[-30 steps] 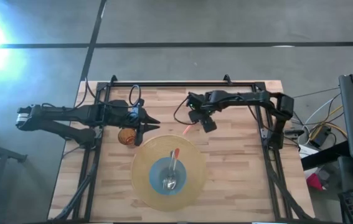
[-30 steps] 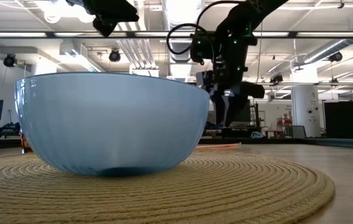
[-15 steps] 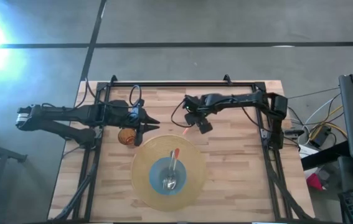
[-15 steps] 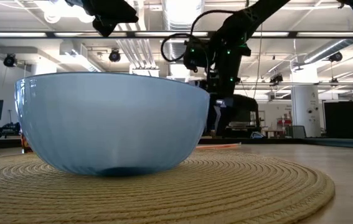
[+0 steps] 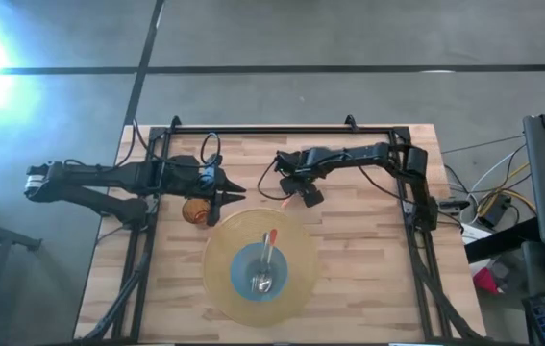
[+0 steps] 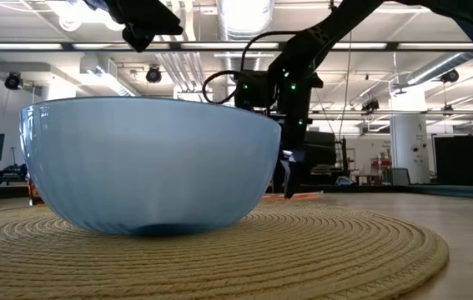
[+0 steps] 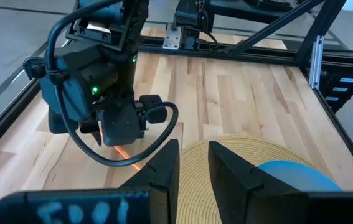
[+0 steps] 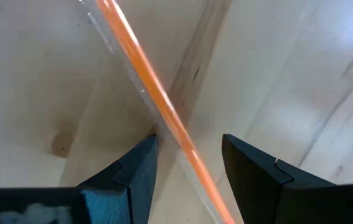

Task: Pick & Place Utensil
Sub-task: Put the orange straw into the brown cup on the brown mat

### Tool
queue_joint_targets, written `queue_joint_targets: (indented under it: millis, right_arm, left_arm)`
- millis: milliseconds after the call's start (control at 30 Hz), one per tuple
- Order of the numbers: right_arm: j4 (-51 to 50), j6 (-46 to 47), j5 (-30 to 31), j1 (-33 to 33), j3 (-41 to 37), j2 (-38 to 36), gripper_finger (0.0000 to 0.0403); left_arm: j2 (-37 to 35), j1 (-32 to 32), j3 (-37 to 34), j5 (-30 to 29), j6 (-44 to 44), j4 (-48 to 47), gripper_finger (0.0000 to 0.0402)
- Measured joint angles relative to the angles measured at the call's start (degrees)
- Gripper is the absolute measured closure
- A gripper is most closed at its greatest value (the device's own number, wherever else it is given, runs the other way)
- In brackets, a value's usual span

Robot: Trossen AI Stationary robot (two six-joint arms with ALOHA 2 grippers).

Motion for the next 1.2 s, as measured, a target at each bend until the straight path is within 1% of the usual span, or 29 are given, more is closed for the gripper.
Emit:
queue_joint_targets:
  millis: [200, 333, 433, 700, 867, 1033, 1200]
  right_arm:
    - [-3.6, 0.0, -0.2, 0.0, 2.0, 2.2, 0.0225]
    - [-5.0, 0.0, -0.9, 0.0, 2.7, 3.4, 0.0239]
    - [-5.2, -0.1, -1.8, -0.1, 2.6, 3.7, 0.0263]
    - [-6.2, 0.1, -2.4, -0.2, 2.5, 3.8, 0.0346]
    - [-6.7, 0.7, -2.2, -0.2, 2.5, 3.8, 0.0387]
    - [-7.5, 2.9, -1.5, -0.2, 2.4, 2.7, 0.0394]
    - [-10.4, 4.6, -1.0, -0.4, 1.7, -0.6, 0.0394]
  left_arm:
    - [0.0, 0.0, 0.0, 0.0, 0.0, -0.1, 0.0323]
    - [0.0, 0.0, 0.0, 0.0, -0.1, -0.2, 0.0323]
    - [0.0, 0.0, 0.0, 0.0, -0.1, -1.0, 0.0323]
    - [0.0, 0.0, 0.0, 0.0, -0.2, -1.0, 0.0323]
    - [0.0, 0.0, 0.0, 0.0, -0.4, -0.9, 0.0323]
    - [0.0, 0.0, 0.0, 0.0, -0.7, -0.9, 0.0323]
    - [0.0, 0.0, 0.0, 0.0, -1.1, -0.8, 0.0323]
